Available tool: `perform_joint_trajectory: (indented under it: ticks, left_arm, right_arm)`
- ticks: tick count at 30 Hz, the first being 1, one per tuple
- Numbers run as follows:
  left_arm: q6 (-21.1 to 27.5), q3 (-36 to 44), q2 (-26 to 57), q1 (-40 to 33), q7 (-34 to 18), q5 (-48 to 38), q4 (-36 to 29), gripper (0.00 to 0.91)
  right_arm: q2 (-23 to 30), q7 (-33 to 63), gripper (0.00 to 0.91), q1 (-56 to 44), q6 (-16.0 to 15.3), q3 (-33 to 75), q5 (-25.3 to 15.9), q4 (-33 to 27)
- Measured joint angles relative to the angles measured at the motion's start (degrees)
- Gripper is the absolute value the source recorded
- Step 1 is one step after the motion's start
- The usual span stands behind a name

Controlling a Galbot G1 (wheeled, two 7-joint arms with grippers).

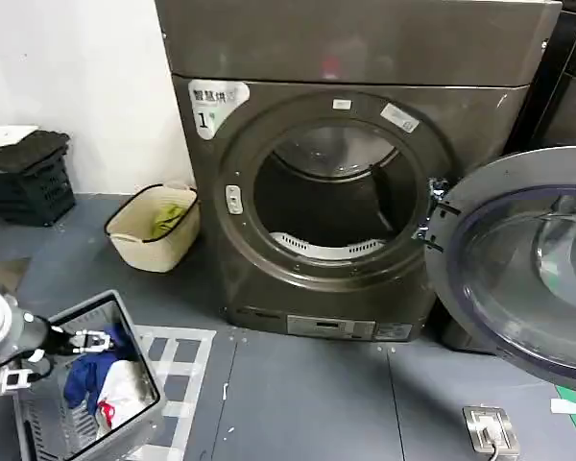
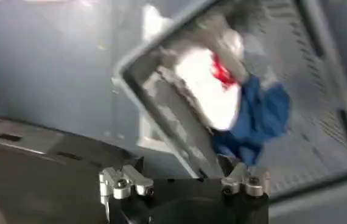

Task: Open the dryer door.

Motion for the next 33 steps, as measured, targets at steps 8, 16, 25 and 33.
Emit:
perform_joint_trajectory:
  ticks: [8,16,25,33]
  left_arm:
    - [0.0,-0.3,0.0,0.1,-0.4,3.1,0.5,0.907]
    - [0.1,-0.5,0.2,-0.1,-0.9,3.8,1.0,0.907]
    - [0.1,-0.5,-0.1,0.0,-1.9,4.9,1.7,0.907]
    - [0.1,-0.5,-0.2,0.2,-2.0,5.7,2.0,0.907]
  right_arm:
    - [0.4,0.2,0.907,-0.1,-0.1,-0.5,0.0,0.5]
    - [0.5,0.0,0.907,-0.4,-0.1,-0.5,0.0,0.6]
    - [0.6,-0.3,0.907,-0.2,0.2,-0.6,-0.1,0.7]
    - [0.7,-0.4,0.907,0.0,0.2,-0.5,-0.6,0.5]
